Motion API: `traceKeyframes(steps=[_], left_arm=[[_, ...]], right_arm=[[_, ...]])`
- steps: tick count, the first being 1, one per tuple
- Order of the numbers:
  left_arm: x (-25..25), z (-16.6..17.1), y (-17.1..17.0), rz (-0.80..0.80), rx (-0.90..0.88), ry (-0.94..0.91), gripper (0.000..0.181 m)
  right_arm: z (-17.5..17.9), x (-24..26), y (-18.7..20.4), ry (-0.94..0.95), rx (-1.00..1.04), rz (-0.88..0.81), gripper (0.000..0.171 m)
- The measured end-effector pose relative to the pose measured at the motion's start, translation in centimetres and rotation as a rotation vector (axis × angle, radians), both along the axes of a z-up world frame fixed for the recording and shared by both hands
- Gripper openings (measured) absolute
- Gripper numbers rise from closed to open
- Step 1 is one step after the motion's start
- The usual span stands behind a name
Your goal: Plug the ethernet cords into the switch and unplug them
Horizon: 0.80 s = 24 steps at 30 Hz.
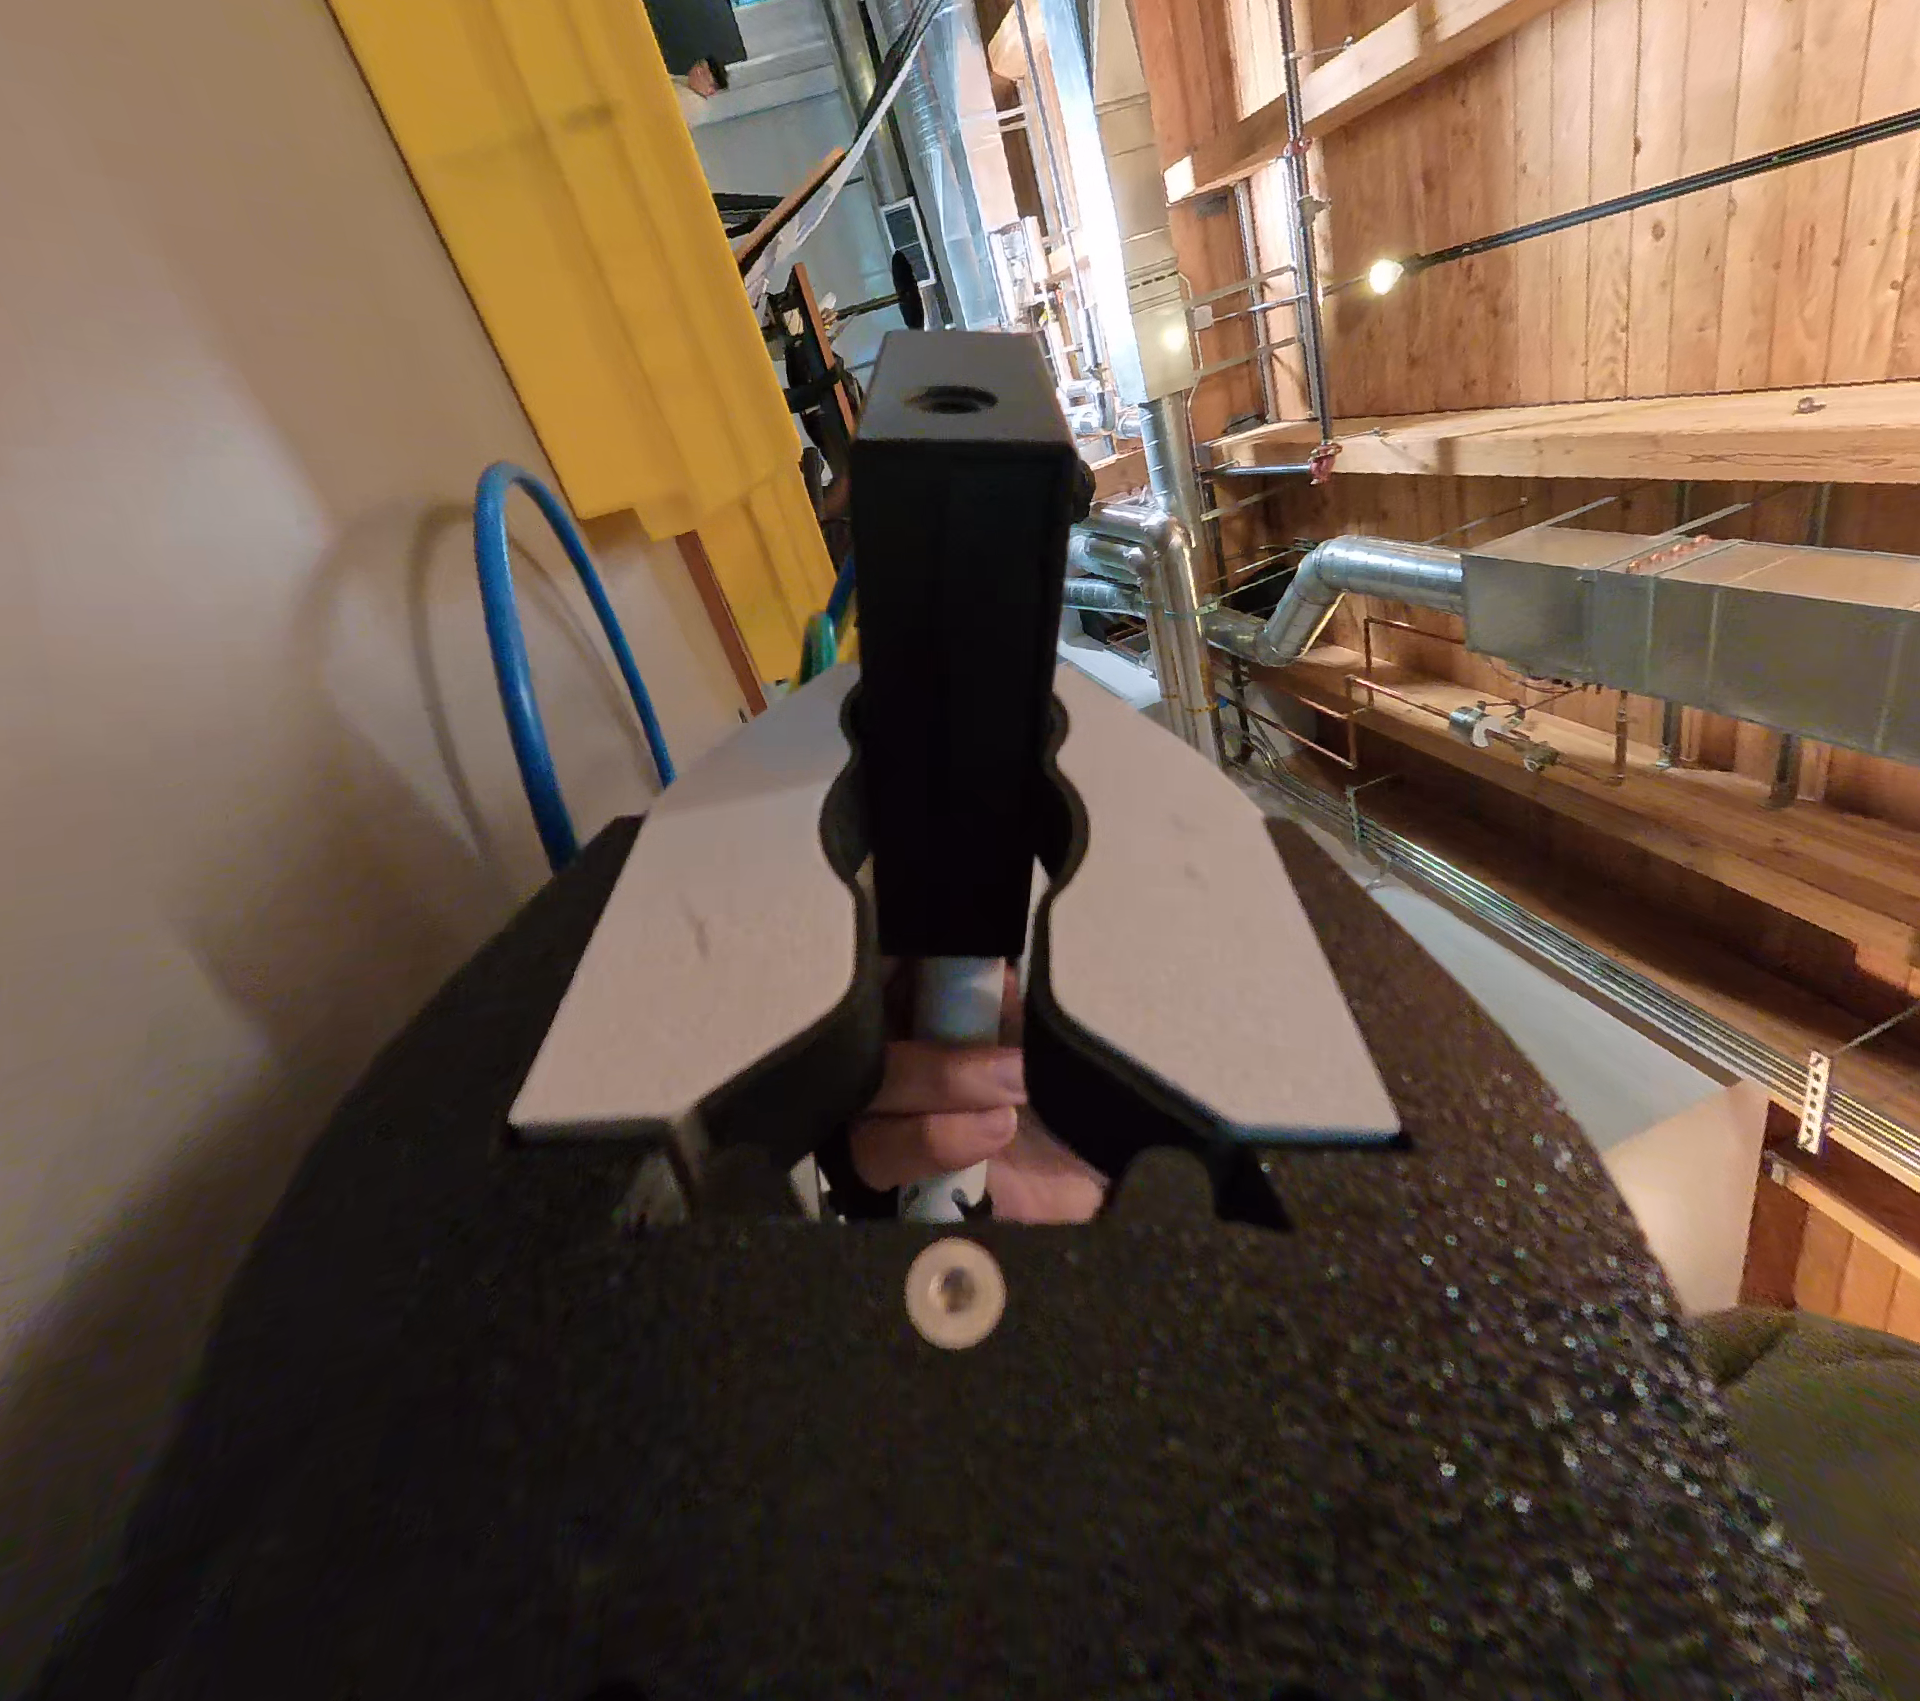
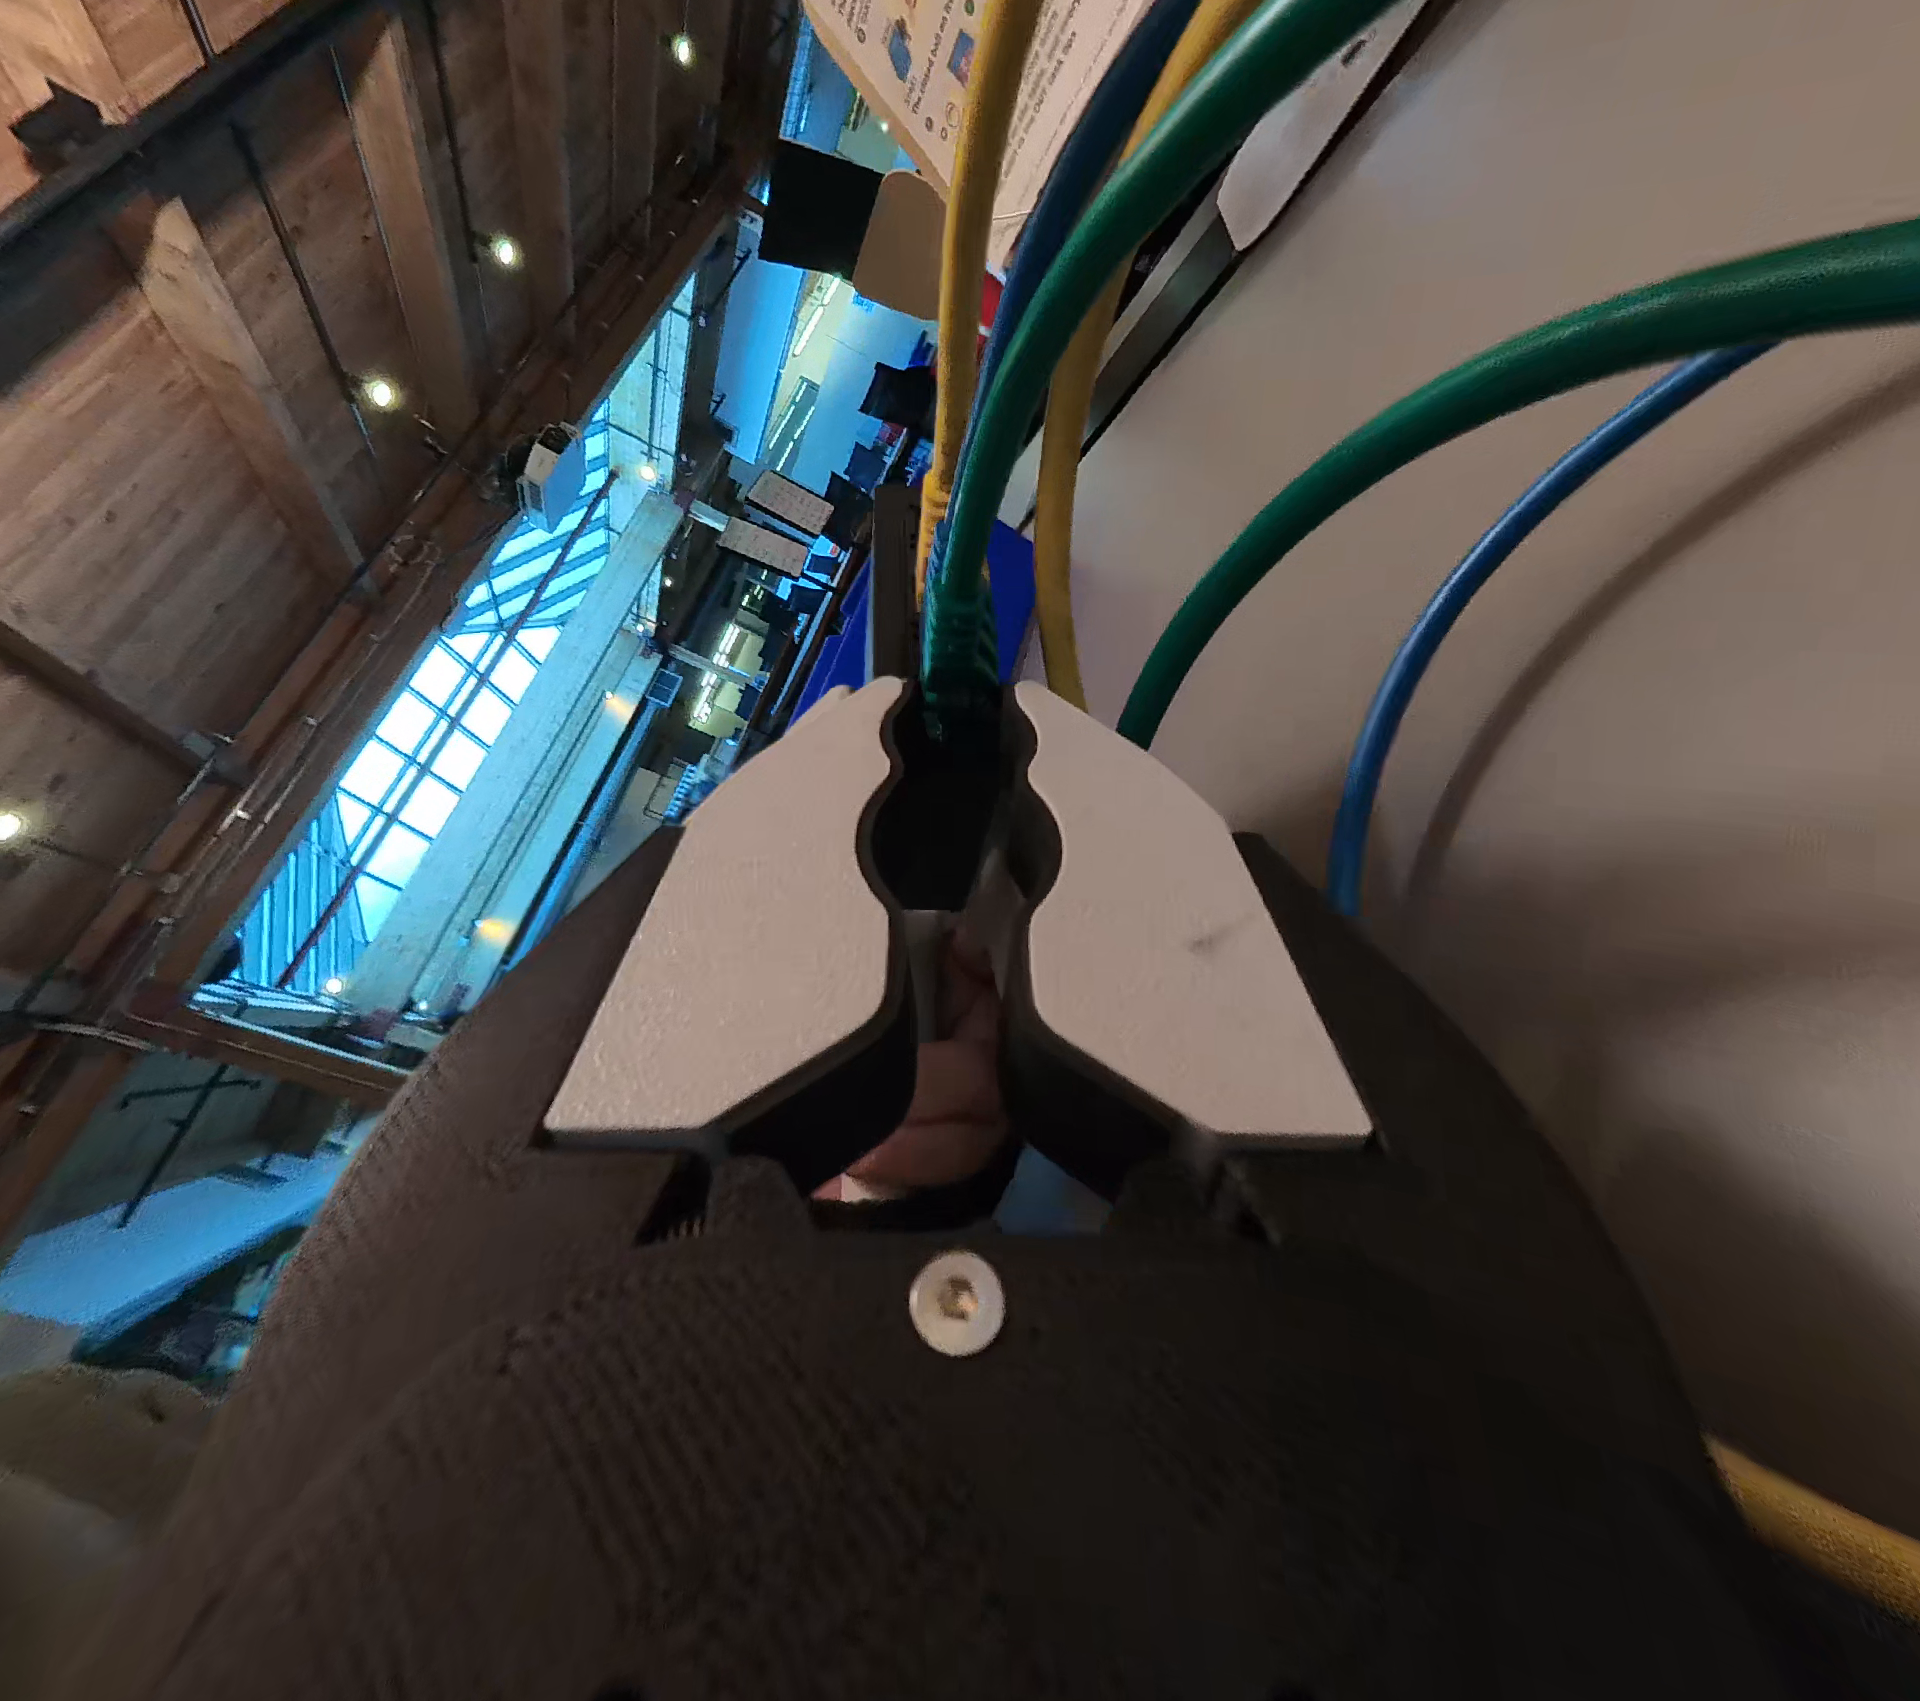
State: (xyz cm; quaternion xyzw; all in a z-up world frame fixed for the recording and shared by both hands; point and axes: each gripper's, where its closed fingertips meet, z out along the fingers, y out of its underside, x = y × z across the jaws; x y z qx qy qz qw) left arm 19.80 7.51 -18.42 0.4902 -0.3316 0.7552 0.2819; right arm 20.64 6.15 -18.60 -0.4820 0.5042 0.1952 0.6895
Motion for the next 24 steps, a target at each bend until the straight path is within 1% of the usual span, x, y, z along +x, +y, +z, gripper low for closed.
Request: traceKeyframes(steps=[6,10,13,17,20,24], left_arm=[[0.3,-0.3,0.6,0.041,0.007,-0.023,0.026],[0.0,0.0,-0.1,0.023,0.057,-0.096,0.027],[-0.2,0.4,-0.9,-0.010,0.061,-0.130,0.027],[0.1,0.3,-1.2,0.006,0.028,-0.129,0.027],[0.4,0.2,-0.7,0.039,0.026,-0.123,0.027],[0.7,0.1,-0.1,0.083,0.066,-0.144,0.027]], right_arm=[[-0.4,-0.1,0.5,0.009,-0.028,0.032,0.014],[0.0,-0.5,-0.3,-0.027,0.009,0.067,0.014],[0.4,-0.6,-1.1,-0.071,-0.046,0.098,0.015],[0.2,-0.1,-1.1,-0.104,-0.071,0.140,0.014],[0.1,0.3,-0.6,-0.123,-0.036,0.168,0.014],[0.0,0.5,0.1,-0.134,0.030,0.199,0.014]])
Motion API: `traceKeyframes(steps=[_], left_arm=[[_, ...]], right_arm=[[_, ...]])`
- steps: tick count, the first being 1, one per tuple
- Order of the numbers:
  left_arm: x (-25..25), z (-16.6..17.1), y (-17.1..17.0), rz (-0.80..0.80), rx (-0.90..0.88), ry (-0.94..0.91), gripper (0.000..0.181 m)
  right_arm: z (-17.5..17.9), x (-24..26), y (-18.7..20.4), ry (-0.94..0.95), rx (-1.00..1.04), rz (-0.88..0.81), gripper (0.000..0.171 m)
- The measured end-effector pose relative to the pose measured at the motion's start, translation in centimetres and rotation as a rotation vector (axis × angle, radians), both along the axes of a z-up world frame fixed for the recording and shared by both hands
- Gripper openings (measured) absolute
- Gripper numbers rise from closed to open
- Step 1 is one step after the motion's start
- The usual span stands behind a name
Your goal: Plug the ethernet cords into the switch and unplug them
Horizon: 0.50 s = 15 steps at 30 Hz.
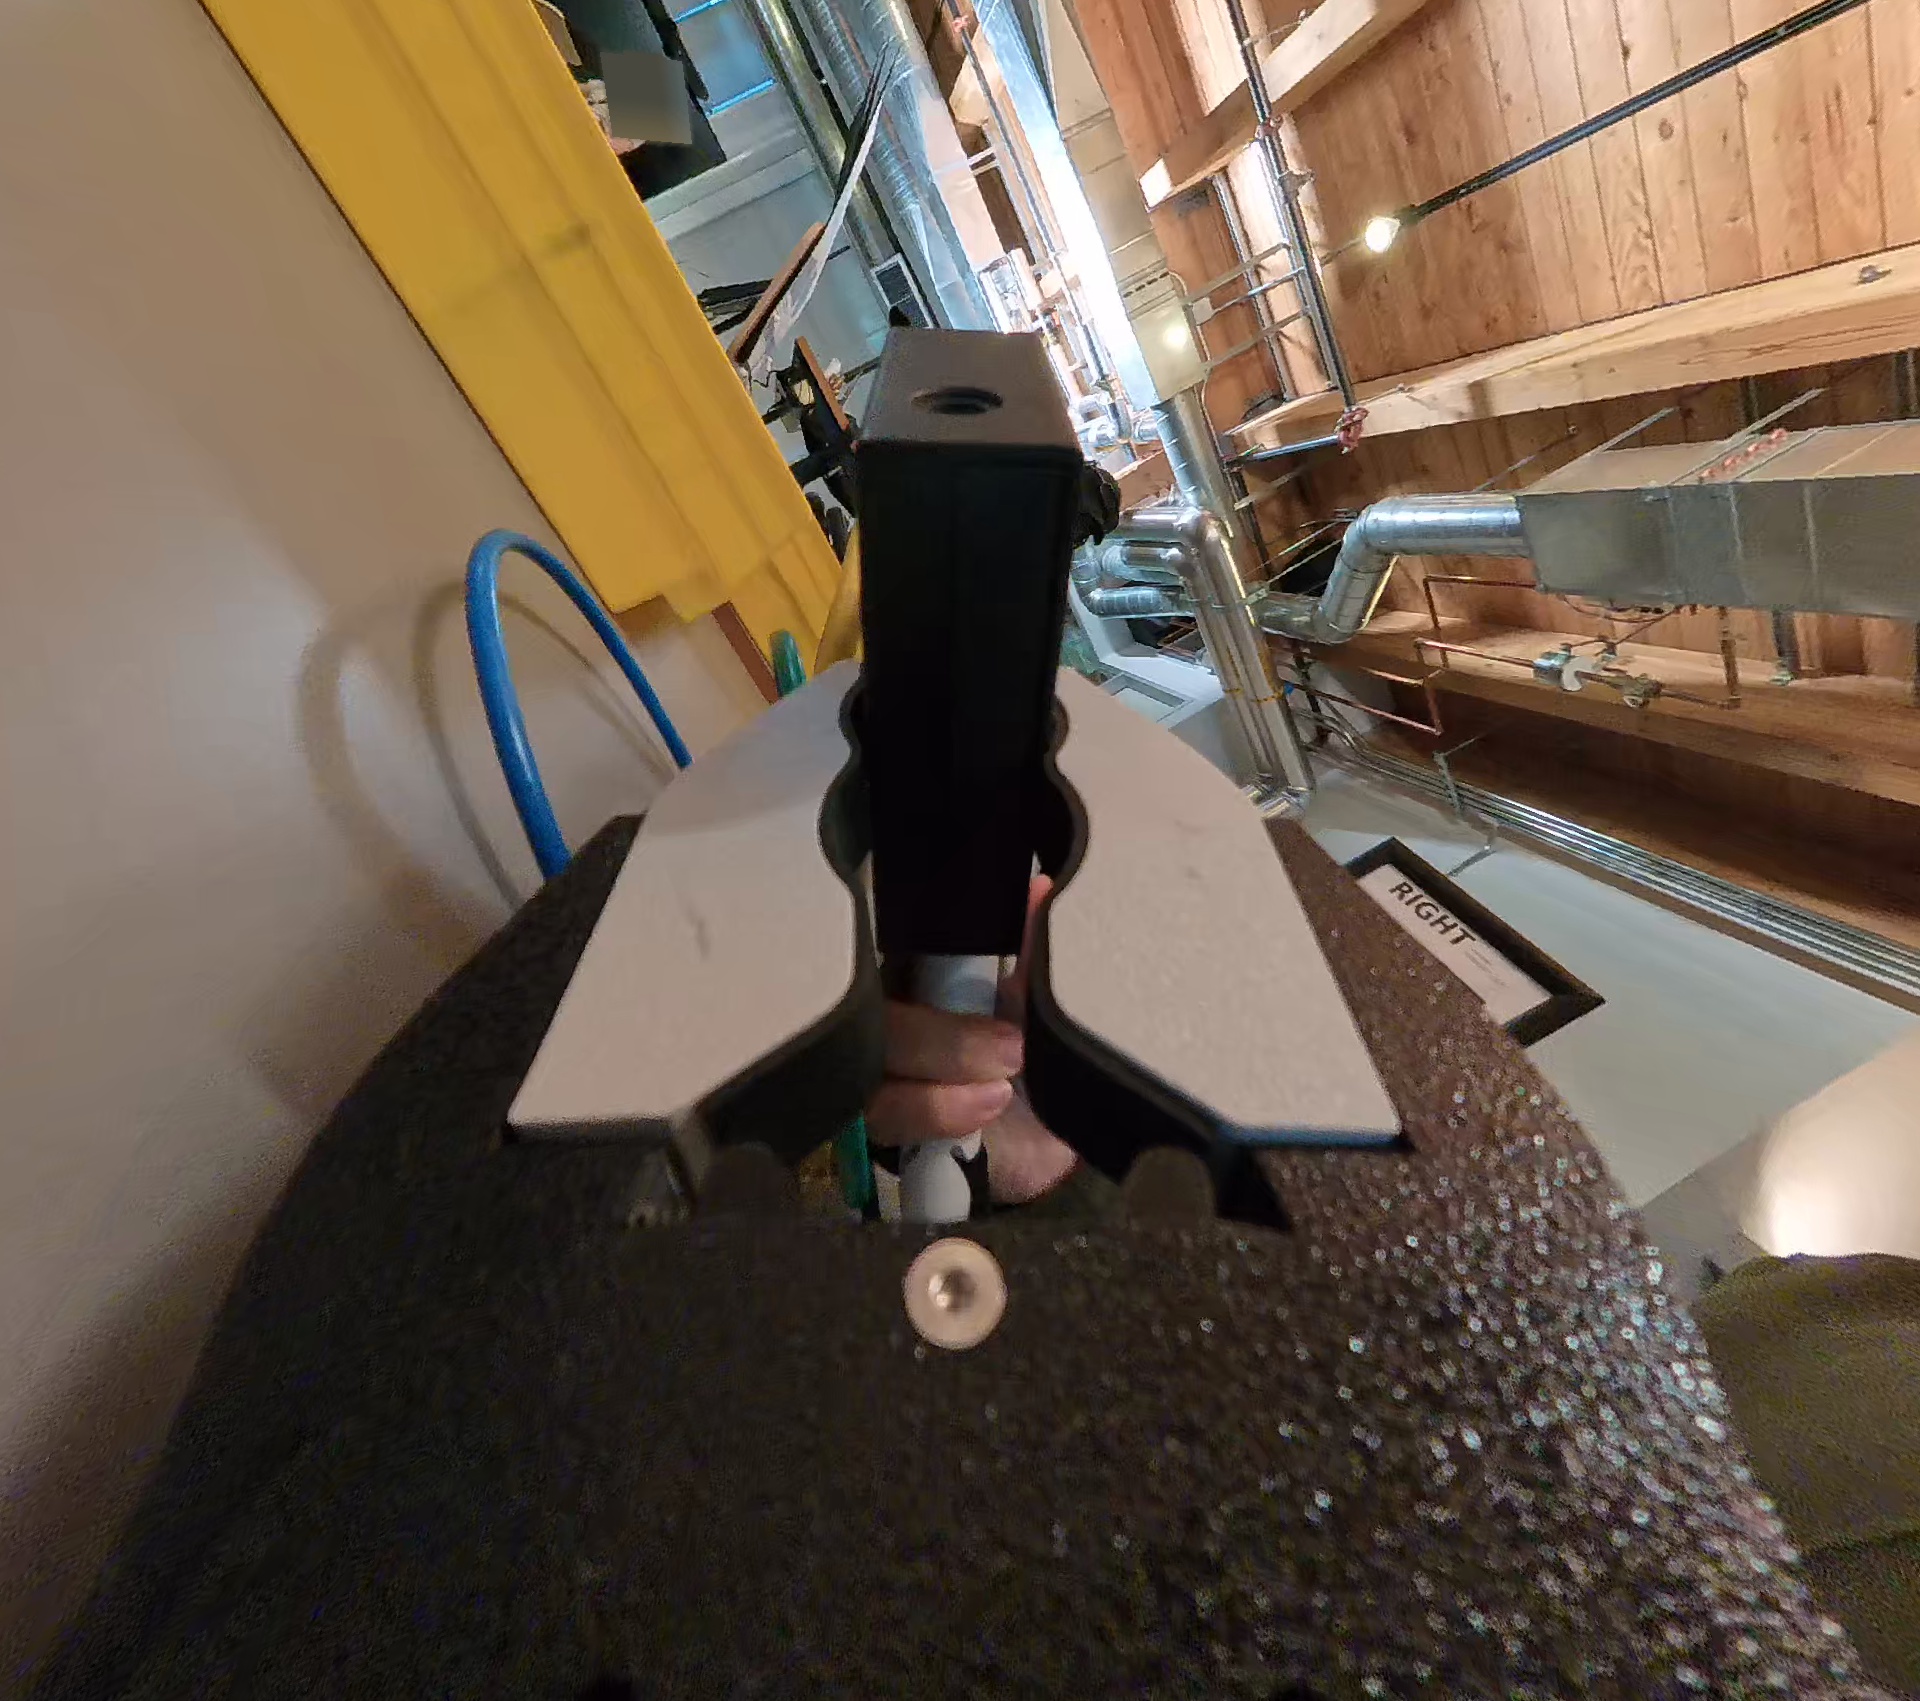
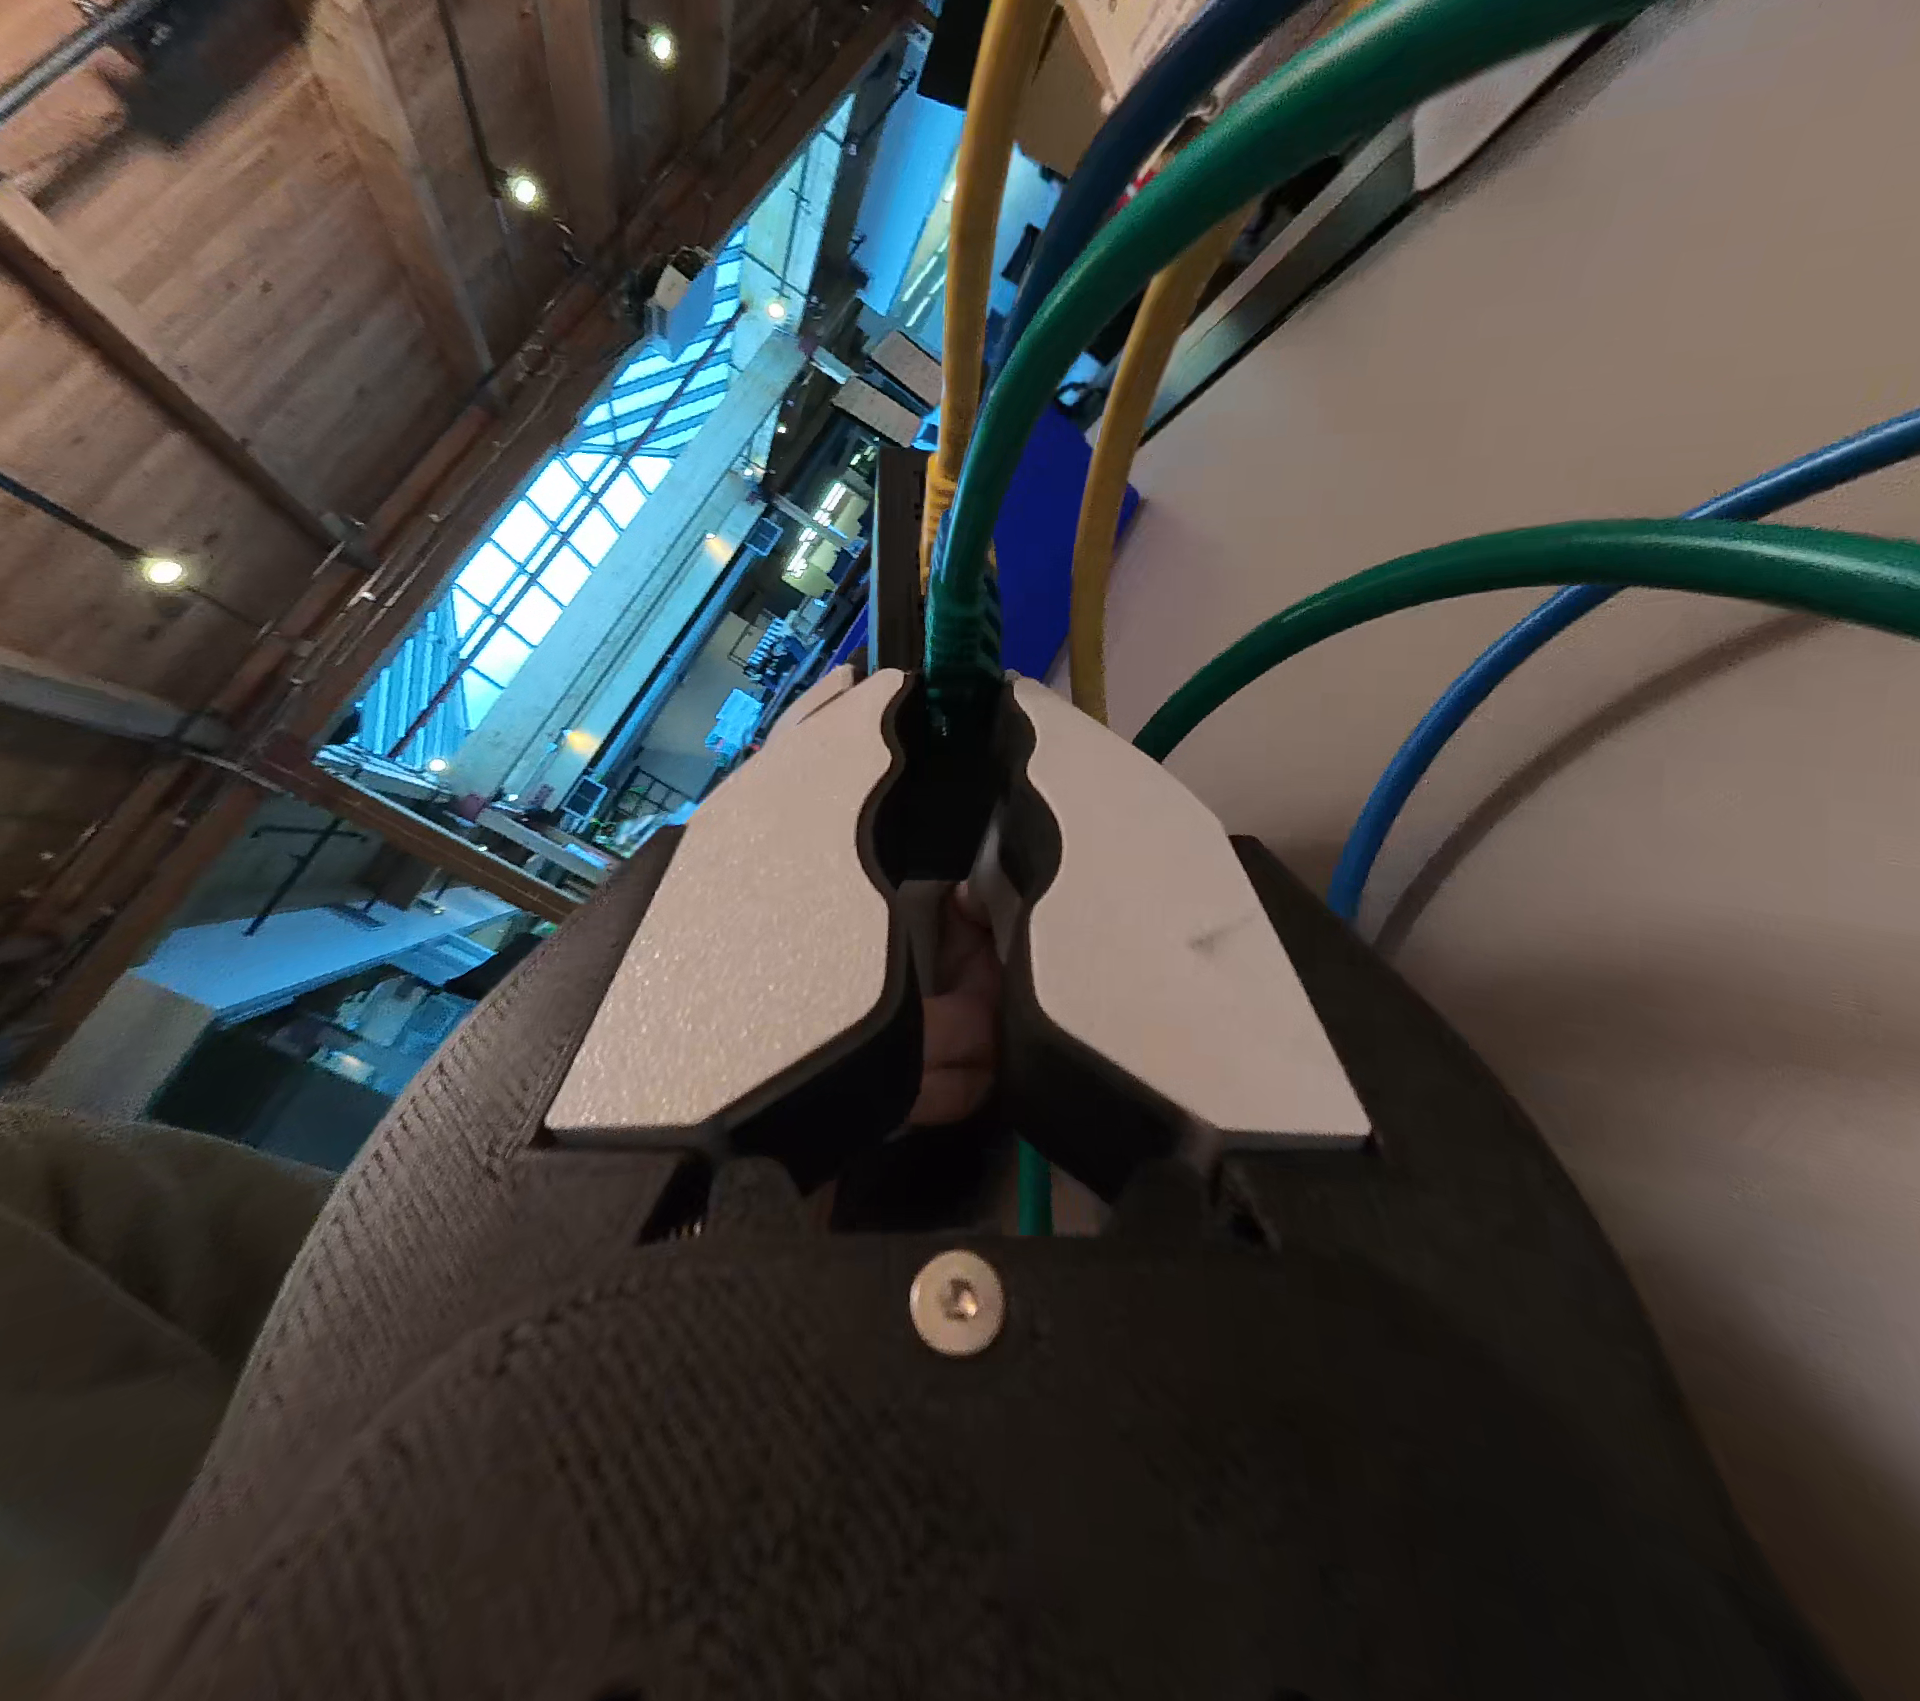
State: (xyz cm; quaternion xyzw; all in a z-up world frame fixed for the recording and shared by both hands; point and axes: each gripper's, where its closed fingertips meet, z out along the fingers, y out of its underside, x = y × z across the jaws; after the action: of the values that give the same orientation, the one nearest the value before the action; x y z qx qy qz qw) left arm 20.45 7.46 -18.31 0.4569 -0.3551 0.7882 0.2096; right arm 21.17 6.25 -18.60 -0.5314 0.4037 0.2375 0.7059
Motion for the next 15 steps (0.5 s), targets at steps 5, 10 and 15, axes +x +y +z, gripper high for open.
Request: traceKeyframes(steps=[5,10,15], left_arm=[[-0.03,0.37,0.22,0.025,0.029,-0.050,0.027],[0.15,0.11,0.15,0.053,0.061,-0.043,0.027],[0.00,-0.02,-0.04,0.038,0.067,-0.037,0.027]], right_arm=[[0.38,-0.17,0.13,-0.018,0.014,0.019,0.014],[0.17,0.03,0.11,0.011,0.033,0.016,0.013],[0.08,-0.02,-0.05,0.000,0.013,-0.002,0.013]])
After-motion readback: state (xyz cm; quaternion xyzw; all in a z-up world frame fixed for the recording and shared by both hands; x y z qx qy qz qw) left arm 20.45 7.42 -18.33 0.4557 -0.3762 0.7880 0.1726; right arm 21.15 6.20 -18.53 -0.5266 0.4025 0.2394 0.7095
